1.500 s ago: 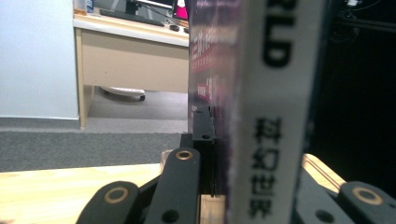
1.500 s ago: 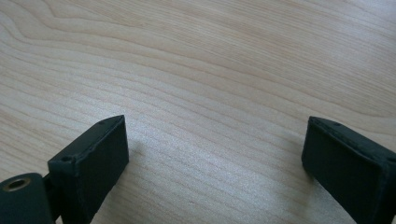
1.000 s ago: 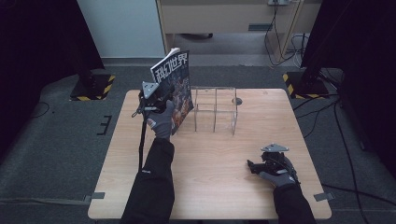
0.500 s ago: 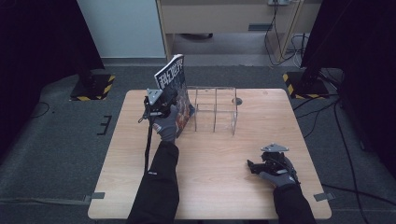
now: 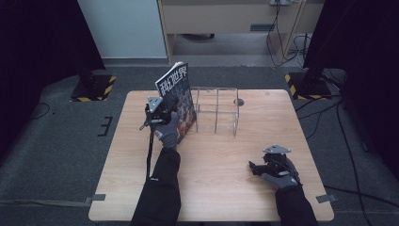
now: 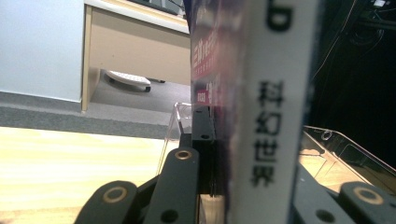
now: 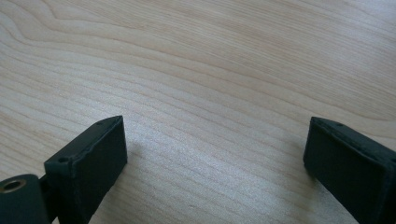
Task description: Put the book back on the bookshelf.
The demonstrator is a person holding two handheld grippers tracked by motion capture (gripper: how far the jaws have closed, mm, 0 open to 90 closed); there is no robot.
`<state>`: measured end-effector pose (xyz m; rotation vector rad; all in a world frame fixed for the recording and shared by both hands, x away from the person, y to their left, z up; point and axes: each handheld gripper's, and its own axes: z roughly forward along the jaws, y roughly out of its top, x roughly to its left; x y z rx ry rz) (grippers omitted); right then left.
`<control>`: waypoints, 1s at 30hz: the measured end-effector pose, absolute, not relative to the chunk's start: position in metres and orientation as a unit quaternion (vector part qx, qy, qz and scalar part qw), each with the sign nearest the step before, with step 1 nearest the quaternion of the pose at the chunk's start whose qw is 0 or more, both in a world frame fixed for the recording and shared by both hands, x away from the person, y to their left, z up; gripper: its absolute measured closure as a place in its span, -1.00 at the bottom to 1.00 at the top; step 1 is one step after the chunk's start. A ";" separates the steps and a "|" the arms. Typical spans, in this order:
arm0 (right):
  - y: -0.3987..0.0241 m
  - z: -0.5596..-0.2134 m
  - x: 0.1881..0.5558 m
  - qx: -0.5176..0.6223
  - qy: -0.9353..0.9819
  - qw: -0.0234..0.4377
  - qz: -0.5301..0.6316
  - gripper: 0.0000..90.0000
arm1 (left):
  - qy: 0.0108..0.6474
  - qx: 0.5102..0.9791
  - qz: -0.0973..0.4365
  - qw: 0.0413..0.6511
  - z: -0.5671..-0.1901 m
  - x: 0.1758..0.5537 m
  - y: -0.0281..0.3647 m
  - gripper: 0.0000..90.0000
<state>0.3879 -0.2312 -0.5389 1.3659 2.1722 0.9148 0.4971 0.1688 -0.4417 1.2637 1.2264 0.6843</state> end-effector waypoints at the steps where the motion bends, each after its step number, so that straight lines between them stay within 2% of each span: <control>1: -0.231 -0.539 0.388 0.490 0.780 0.207 0.329 -0.86 | 0.527 0.541 0.294 0.586 -0.443 0.497 0.169 0.81; 30: -0.230 -0.539 0.387 0.490 0.781 0.207 0.328 -0.86 | 0.526 0.531 0.291 0.597 -0.465 0.474 0.180 0.71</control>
